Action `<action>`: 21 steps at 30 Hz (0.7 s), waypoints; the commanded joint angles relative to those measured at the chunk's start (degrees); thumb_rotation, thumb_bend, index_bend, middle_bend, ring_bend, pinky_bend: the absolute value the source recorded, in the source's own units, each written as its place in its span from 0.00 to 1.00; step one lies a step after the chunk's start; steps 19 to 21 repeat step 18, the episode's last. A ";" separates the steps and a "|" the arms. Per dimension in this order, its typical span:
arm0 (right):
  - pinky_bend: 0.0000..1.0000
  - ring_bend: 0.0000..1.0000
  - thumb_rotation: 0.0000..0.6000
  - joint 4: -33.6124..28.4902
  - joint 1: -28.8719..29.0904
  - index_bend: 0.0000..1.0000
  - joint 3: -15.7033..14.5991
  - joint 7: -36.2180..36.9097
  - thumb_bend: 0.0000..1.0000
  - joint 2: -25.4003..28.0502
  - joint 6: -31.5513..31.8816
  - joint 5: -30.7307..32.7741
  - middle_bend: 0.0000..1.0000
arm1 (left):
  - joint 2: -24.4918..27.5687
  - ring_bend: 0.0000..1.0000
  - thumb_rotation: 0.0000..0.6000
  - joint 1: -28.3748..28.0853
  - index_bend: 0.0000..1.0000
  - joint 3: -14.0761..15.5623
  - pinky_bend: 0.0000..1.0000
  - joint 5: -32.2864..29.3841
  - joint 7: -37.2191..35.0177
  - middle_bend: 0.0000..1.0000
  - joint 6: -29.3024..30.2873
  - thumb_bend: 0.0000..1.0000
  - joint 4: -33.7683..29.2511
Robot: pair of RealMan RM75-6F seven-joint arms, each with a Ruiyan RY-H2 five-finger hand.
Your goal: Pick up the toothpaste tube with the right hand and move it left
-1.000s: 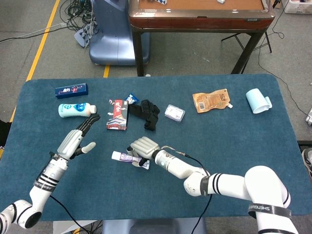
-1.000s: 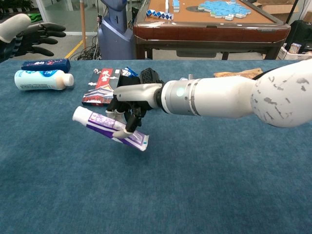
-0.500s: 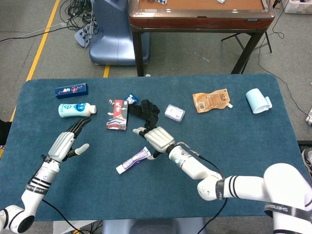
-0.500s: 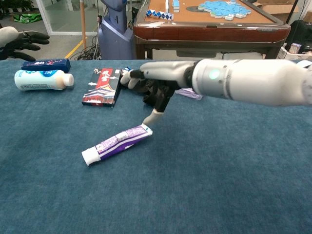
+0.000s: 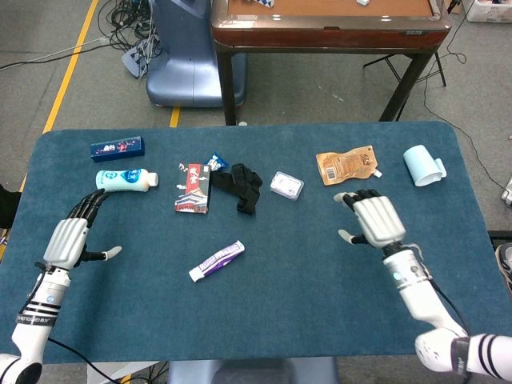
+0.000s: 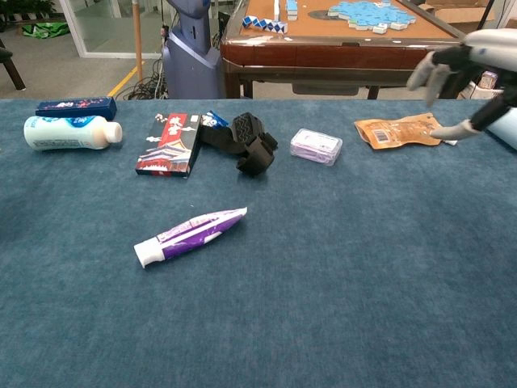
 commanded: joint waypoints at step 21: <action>0.29 0.37 1.00 -2.46 -25.82 0.44 -7.25 2.30 0.28 5.08 21.52 -11.98 0.48 | 2.48 0.04 1.00 14.38 0.00 6.13 0.08 3.07 18.68 0.02 16.12 0.11 -8.09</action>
